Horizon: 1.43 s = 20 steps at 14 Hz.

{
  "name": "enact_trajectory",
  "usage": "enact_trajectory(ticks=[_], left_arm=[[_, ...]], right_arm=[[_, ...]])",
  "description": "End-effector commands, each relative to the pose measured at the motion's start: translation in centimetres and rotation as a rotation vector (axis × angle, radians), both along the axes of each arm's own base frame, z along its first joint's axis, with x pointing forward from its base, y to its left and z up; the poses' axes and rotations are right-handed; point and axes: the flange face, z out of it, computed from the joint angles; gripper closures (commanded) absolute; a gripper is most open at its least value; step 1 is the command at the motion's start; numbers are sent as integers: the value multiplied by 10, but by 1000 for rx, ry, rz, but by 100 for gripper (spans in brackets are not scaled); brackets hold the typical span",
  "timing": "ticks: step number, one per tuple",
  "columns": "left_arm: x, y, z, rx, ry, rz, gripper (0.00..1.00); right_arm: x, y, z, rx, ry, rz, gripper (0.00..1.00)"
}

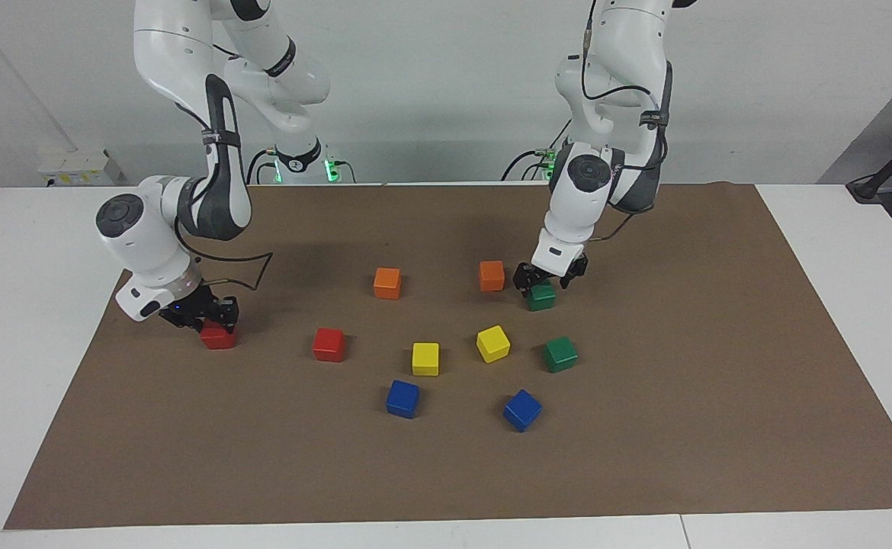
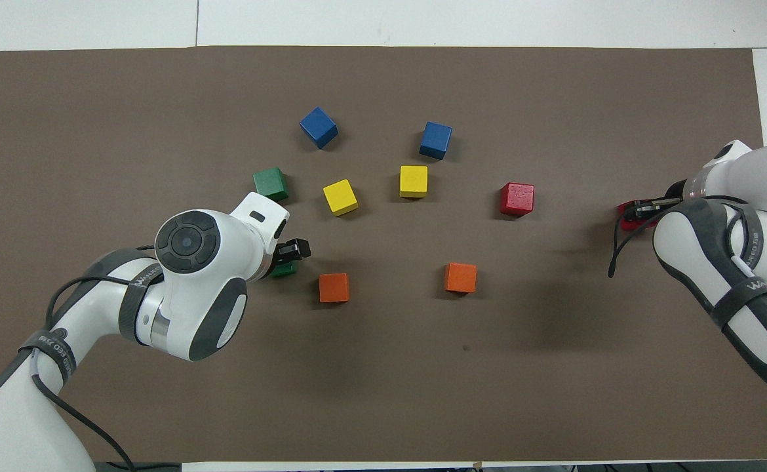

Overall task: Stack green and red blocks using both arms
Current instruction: 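Carry the green block toward the left arm and set it down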

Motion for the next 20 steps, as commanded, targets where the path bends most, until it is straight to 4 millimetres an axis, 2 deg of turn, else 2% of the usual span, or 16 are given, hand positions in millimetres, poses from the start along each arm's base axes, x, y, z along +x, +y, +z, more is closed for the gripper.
enact_trajectory(ticks=[1,2,3,4,5,7,9,11,12,13,15,17,20], left_arm=[[7,-5,-9,0,0,-13,15],[10,-6,-5,-2,-4,-15,35],[13,-7,-2,-2,-3,-15,71],[17,-9,5,4,10,-15,100],[25,-8,19,12,28,-9,100],[40,1,50,22,49,10,100],[59,44,66,31,62,-7,100],[71,94,72,26,69,-100,100],[80,126,72,22,67,-140,100],[85,147,73,18,54,-178,100],[94,193,73,12,30,-209,100],[99,228,71,11,4,-231,100],[101,236,63,11,-14,-220,100]], right_arm=[[1,0,18,0,-2,-12,0],[0,2,33,2,10,-9,0],[0,8,51,8,27,-2,0],[0,21,66,15,53,11,0],[-1,42,78,27,77,-4,0],[5,106,106,11,87,-32,0],[10,159,110,3,52,-35,0],[16,193,101,15,7,-51,0],[20,211,96,14,-12,-71,0],[27,226,86,11,-14,-85,0],[39,226,67,-9,-50,-107,0],[47,218,50,-6,-62,-129,0],[50,208,36,-1,-59,-157,0]])
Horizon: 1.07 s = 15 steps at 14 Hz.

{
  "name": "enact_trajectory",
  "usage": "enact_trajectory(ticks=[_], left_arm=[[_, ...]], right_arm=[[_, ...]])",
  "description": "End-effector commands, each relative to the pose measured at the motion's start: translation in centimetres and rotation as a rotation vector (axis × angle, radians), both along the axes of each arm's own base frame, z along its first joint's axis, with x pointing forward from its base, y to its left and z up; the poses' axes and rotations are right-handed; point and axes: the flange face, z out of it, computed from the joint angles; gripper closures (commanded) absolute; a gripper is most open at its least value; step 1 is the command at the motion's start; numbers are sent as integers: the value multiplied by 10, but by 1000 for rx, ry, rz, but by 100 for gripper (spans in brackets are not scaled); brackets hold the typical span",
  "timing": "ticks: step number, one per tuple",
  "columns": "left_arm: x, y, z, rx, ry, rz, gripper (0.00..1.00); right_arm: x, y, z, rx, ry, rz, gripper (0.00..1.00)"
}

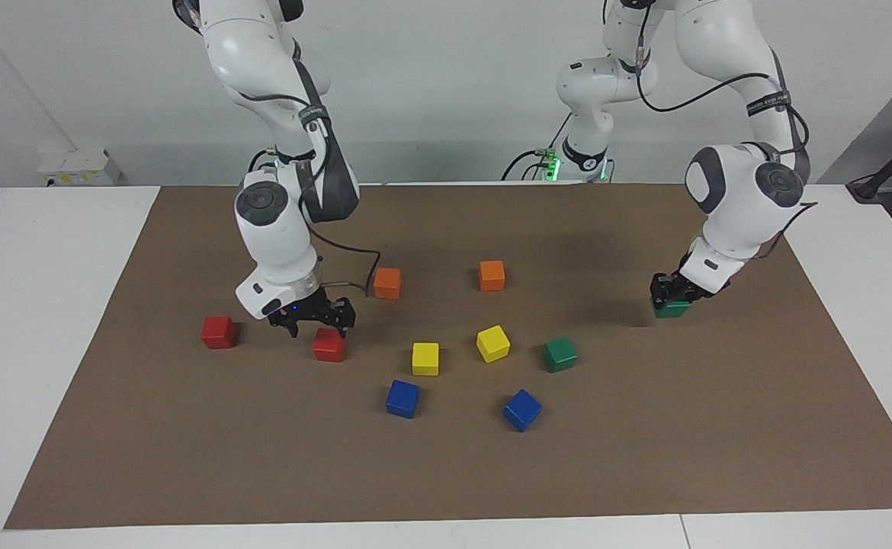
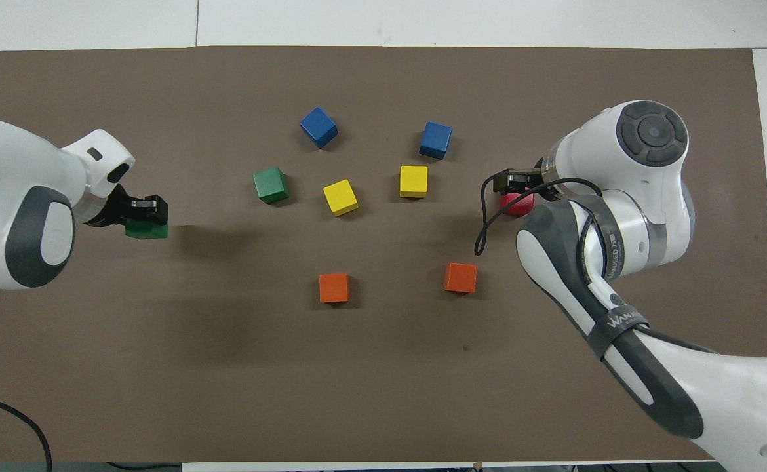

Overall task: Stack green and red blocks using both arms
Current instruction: 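Grasp the farther red block with the right gripper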

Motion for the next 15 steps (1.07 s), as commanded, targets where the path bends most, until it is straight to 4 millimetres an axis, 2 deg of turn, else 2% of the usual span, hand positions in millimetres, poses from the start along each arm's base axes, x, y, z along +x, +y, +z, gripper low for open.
enact_trajectory(ticks=[1,2,4,6,11,15], left_arm=[[-2,4,-11,2,-17,-5,100],[-3,13,-16,2,-22,9,100],[-3,14,-23,1,-16,13,100],[-10,16,-34,1,0,17,100],[-13,16,-45,0,0,22,100],[-10,14,-57,-4,-5,26,100]], right_arm=[[7,-9,-3,1,-9,-47,0],[7,-7,-4,5,-7,-62,0],[5,3,-6,11,-1,-117,0],[5,3,-6,15,-2,-163,0],[9,6,-28,15,-3,-180,0],[7,16,-41,10,-6,-154,0]])
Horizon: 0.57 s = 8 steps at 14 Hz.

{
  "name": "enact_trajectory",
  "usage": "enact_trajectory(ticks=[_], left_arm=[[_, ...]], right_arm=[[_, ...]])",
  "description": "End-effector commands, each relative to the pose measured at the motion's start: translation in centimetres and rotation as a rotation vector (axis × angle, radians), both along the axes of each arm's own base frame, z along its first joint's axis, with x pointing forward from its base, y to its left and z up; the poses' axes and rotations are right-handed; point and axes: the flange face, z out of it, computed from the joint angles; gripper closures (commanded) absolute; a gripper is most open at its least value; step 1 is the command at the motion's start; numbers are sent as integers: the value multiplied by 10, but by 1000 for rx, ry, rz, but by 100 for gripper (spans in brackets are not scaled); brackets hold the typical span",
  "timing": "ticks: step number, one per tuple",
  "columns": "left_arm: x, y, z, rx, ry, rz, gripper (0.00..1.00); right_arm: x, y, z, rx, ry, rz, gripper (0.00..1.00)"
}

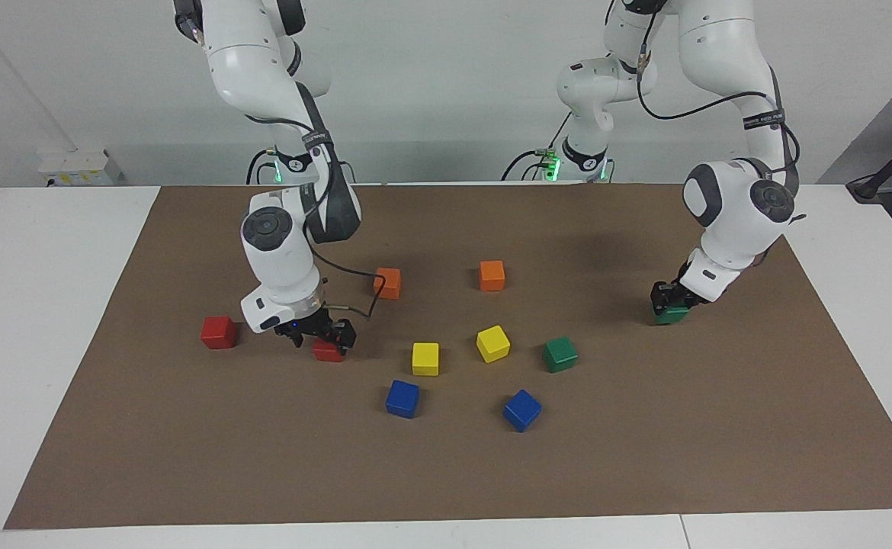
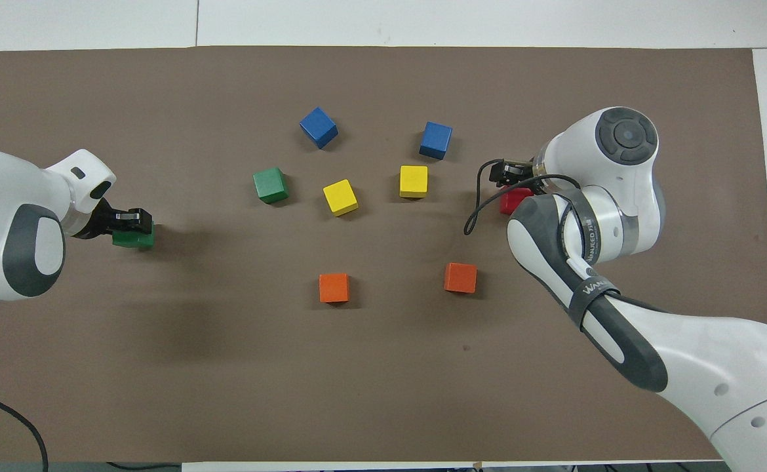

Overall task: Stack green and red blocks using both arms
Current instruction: 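Grasp the farther red block with the right gripper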

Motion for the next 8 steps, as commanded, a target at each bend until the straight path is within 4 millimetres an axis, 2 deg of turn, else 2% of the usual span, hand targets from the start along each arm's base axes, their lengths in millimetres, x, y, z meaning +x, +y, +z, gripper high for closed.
enact_trajectory(ticks=[1,3,7,8], left_arm=[[2,1,-8,0,-24,5,100],[3,1,-13,-1,-22,6,100],[4,0,-14,-1,-24,3,99],[4,-1,-14,-2,-24,3,69]], right_arm=[[1,10,-5,-8,-11,9,0],[0,10,-5,-10,-11,28,0],[-5,11,-9,-19,-1,108,9],[-6,11,-9,-20,0,129,11]])
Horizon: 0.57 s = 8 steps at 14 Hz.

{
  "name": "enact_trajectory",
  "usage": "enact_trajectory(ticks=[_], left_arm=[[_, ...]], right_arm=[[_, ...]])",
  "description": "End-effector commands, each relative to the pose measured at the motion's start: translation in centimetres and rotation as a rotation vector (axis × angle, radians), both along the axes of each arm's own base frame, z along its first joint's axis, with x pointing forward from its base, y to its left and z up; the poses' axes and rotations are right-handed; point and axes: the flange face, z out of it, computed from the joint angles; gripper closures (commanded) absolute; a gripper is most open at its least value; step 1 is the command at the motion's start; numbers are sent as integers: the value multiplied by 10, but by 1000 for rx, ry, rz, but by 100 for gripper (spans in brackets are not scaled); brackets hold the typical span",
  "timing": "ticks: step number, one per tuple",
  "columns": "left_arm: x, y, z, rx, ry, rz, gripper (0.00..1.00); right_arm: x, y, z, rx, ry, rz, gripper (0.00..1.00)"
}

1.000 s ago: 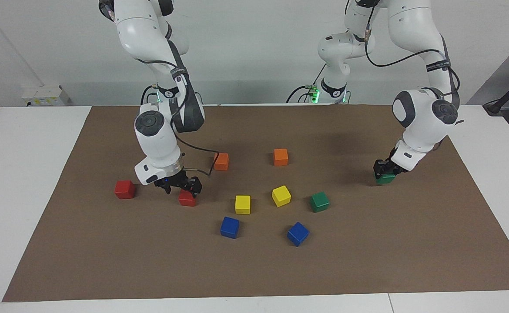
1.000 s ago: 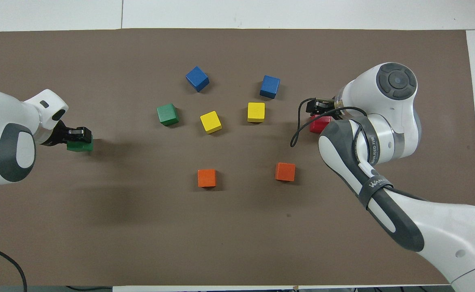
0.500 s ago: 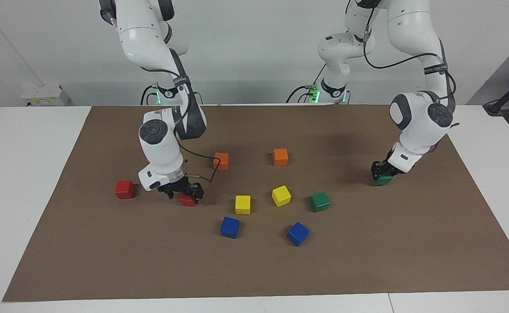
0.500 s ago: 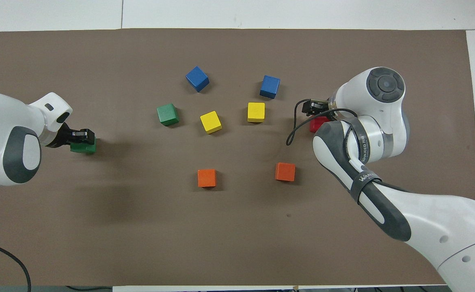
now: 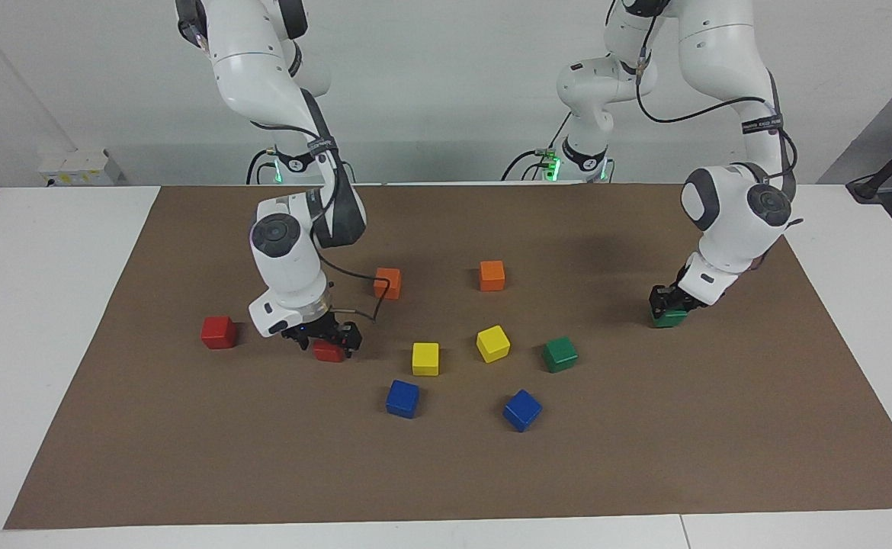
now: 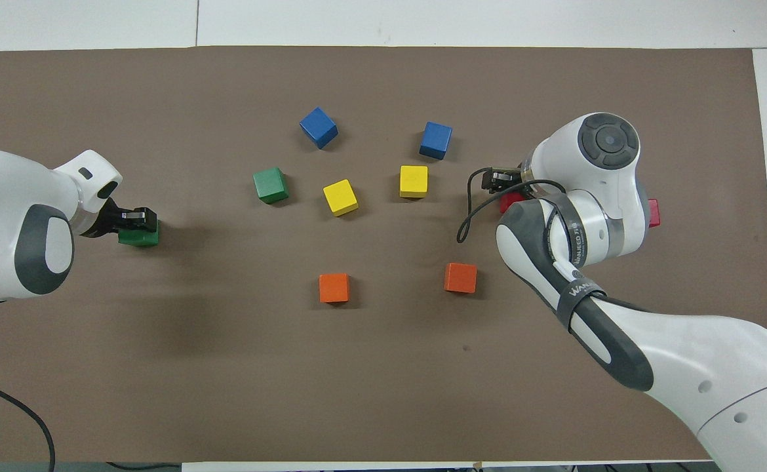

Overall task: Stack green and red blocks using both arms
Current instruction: 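Grasp the farther red block with the right gripper, then stack the red block on red while the left gripper grasps the green block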

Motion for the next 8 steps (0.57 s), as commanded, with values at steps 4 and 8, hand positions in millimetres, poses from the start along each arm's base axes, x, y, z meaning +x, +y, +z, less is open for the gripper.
enact_trajectory(ticks=[4,8], left_arm=[[2,2,2,3,-22,-3,0],[27,-2,40,-1,-22,-7,0]], right_arm=[[-4,-9,-3,-19,0,115,60],[1,-49,31,-56,30,163,100]])
